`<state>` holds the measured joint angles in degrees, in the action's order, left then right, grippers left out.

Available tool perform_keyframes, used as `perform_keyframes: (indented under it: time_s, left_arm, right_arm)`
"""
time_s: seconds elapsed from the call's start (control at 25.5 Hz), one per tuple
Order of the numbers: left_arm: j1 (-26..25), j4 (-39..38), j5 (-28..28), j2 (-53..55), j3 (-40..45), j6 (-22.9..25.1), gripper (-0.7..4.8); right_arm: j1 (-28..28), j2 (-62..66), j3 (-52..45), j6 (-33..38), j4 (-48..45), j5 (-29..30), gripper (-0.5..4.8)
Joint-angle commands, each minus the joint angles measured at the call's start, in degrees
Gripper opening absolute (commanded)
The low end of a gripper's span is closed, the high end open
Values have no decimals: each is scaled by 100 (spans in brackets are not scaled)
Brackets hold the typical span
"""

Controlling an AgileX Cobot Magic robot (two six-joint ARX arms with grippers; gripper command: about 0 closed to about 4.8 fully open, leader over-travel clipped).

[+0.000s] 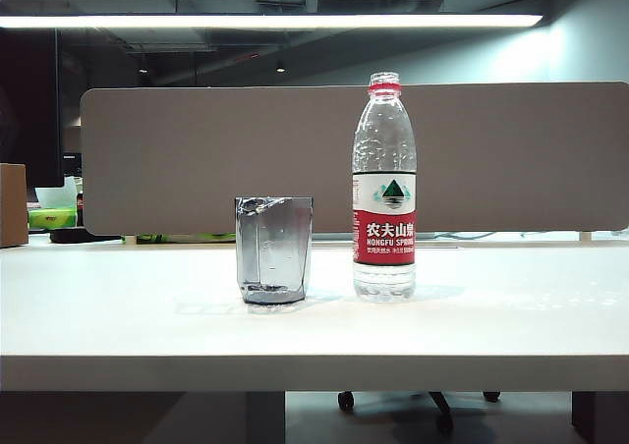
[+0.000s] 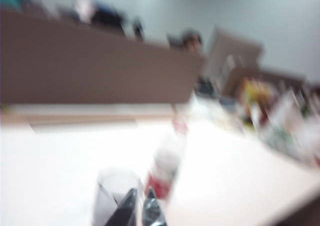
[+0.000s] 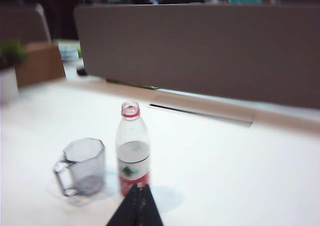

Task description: Pick up the mineral water bottle on the table and pour water into the mug until it's half full.

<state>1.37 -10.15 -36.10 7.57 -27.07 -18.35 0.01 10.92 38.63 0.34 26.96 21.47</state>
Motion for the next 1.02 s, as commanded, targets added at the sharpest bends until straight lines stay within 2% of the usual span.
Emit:
perform_keyframes:
  time_s: [0.04,0.12,0.16,0.23,0.31,0.39,0.43,0.47,0.51,0.55,0.67,0.7,0.78,0.86,1.02]
  left_arm:
    - [9,-341,-758,522,-205,660,21]
    - [11,-365,-1016,890,-214,743,21]
    - [11,-358,-1069,968,-214,743,21]
    - [11,-354,-1117,1058,-214,833,21]
    - [9,-354,-1113,1060,-214,1152,21]
    - [7,-367,-1108,1062,-212,1152,21]
    - [4,-461,-1108,1062,-212,1244,21]
    - [4,-514,-1102,1062,-212,1261,21]
    - [7,-649,-1080,1062,-212,1268,21]
    - [4,-765,-1064,1062,-212,1311,21]
    - [9,-999,-935,1060,-212,1408,21]
    - [9,-1008,-935,1060,-212,1405,21]
    - [11,-1008,-935,1062,-212,1405,21]
    - [9,-1060,-903,1060,-212,1405,21]
    - [13,-1200,-892,1062,-210,1408,21]
  right_arm:
    - [7,817,717,-1414,144,507,23]
    - [9,1552,1043,-1423,-275,756,154]
    - [11,1751,1060,-1390,-474,815,182]
    - [57,2188,1001,-1108,-986,824,181]
    - [444,2970,673,-595,-2068,739,181]
    - [684,3394,361,-446,-2745,568,181]
    - [940,3766,-61,-284,-3462,334,181]
    - [1075,3934,-278,-210,-3805,173,181]
    - [1327,4203,-758,-46,-4450,-232,181]
    - [1434,4356,-1095,63,-4863,-428,181]
    - [1631,4889,-2516,417,-6990,-796,185]
    - [1655,4983,-2712,417,-7342,-946,212]
    - [1652,5233,-2992,420,-7930,-1228,361]
    - [1657,5604,-2979,420,-8205,-1237,475]
    - [1711,6666,-2588,420,-8811,-1215,479]
